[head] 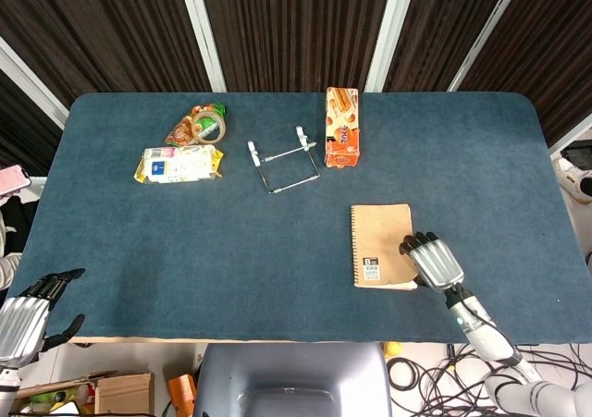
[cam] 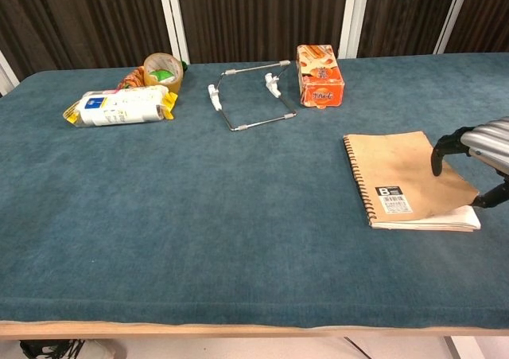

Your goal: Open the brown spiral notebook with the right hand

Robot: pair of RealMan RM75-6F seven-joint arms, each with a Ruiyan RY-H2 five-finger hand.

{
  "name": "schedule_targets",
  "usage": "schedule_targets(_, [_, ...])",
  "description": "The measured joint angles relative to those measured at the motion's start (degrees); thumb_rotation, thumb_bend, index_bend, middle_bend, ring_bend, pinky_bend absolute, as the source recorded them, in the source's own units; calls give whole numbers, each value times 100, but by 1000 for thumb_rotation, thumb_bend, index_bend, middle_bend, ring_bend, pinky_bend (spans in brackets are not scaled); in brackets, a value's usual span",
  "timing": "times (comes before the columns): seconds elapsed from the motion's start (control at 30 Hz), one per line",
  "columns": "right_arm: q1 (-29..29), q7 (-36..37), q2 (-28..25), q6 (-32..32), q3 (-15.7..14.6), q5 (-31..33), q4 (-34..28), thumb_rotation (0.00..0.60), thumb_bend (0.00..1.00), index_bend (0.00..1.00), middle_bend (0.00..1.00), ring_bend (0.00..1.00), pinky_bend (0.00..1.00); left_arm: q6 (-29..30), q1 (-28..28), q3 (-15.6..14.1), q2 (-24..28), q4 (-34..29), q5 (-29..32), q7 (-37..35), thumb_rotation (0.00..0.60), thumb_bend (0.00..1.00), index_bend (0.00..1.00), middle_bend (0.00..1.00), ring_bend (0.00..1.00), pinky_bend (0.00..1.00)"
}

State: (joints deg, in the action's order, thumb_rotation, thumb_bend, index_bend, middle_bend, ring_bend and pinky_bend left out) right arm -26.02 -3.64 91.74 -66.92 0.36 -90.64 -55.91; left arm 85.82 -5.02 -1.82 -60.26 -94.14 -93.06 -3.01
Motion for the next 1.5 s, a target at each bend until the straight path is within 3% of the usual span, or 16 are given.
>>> schedule_targets(0.47, [-389,-321,287,-279,231,-211,81,600,290,401,333,248,370,91,27,-12,22,45,-71,-140,600,322,227,287,249,472])
schedule_targets(0.53, [-446,-466,256,-292,268,-228,-45,600,290,363,306,209,370,91,26,-18,25,51,-85,-151,600,322,227,287,249,472])
schedule_targets(0.73, [-609,-982,135,-241,453,-153,-558,600,291,128,81,8,340,92,20,-26,29,54,-113,-169,600,322,227,287,249,473])
schedule_targets(0.93, [-861,-1102,231,-126,656,-42,-671,600,291,0,0,0,185,96,21,-27,35,55,-115,-205,600,322,227,287,249,472])
schedule_targets(1.17, [-1112,-863,623,104,736,47,-143,600,291,0,0,0,8,116,25,-32,49,65,-133,-261,600,322,227,287,249,472])
schedule_targets(1.5, [-1530,-156,1489,292,799,65,1173,600,291,0,0,0,0,65,-2,-67,50,68,-200,-241,600,323,227,287,249,473])
